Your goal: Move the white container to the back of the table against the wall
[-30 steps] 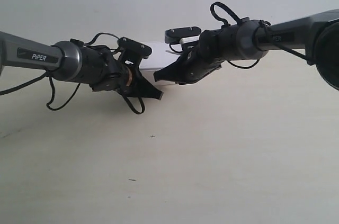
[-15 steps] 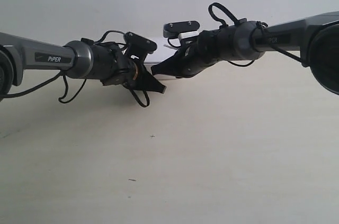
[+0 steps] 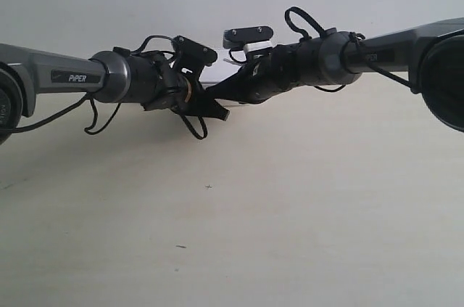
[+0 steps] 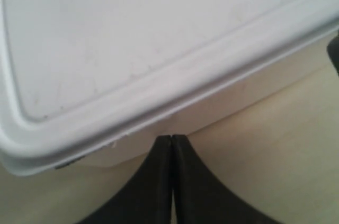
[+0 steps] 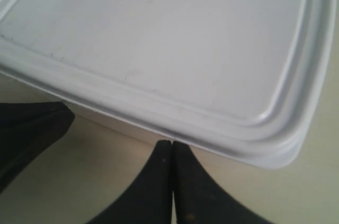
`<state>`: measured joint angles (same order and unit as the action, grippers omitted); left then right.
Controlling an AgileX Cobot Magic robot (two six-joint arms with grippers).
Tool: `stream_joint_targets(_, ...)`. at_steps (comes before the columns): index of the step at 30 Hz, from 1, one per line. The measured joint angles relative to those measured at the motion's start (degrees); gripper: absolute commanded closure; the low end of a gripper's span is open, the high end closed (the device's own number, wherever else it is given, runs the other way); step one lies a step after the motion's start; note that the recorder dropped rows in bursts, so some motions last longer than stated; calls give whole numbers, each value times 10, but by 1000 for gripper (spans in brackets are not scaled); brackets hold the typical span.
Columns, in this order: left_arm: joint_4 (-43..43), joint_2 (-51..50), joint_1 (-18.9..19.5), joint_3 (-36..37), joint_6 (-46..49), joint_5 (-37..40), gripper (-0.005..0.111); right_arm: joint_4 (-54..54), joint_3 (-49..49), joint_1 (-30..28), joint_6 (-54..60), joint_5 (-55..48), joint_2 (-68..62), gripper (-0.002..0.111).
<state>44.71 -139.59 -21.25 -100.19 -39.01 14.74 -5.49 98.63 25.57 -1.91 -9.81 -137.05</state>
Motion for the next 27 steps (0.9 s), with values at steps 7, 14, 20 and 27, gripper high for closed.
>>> stream_joint_targets(7, 0, 0, 0, -1, 2, 0, 107, 0, 0, 0, 0, 12, 0, 108)
stream_joint_targets(14, 0, 0, 0, -1, 9, 0, 107, 0, 0, 0, 0, 15, 0, 108)
stream_joint_targets(20, 0, 0, 1, -1, 9, -15, 107, 0, 0, 0, 0, 23, 0, 108)
stream_joint_targets(27, 0, 0, 16, -1, 10, -39, 107, 0, 2, 0, 0, 60, -9, 108)
